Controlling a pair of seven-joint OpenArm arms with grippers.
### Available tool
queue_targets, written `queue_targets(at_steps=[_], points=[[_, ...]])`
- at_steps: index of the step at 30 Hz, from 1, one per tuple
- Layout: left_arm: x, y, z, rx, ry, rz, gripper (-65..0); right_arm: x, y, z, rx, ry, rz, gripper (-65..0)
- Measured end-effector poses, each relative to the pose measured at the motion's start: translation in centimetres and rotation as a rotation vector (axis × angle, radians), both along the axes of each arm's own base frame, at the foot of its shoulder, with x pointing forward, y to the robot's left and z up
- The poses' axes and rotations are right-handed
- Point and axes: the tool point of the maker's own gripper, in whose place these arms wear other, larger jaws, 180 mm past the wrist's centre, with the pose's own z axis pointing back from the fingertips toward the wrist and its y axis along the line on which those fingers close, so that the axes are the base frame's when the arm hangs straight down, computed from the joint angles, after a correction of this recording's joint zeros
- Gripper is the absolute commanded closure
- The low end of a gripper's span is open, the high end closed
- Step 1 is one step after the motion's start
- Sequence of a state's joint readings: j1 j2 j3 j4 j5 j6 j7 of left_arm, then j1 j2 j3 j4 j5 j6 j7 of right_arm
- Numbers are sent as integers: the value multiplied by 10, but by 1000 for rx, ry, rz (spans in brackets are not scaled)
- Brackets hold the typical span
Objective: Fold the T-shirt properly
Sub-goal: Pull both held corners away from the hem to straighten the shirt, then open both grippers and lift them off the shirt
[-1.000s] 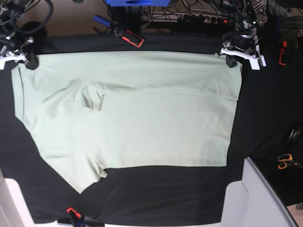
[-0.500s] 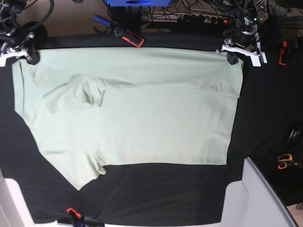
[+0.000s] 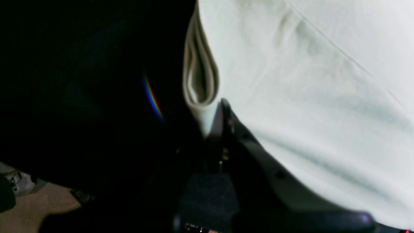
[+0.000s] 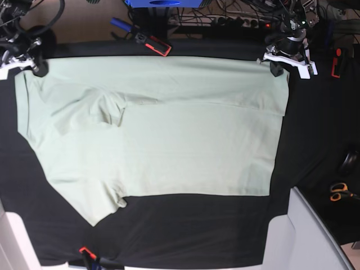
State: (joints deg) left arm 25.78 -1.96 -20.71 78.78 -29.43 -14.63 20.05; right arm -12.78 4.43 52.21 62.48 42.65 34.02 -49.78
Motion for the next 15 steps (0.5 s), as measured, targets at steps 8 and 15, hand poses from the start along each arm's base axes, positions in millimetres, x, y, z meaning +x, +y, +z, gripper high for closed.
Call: queue_targets(at_steps=[8,15], points=[[0,0,0,-2,0,1,-114,-1,0,0,2,-2,-4,-10],[-10,12,2,11,2,32,-232,-1,11,5,31,-64,-34,-347]])
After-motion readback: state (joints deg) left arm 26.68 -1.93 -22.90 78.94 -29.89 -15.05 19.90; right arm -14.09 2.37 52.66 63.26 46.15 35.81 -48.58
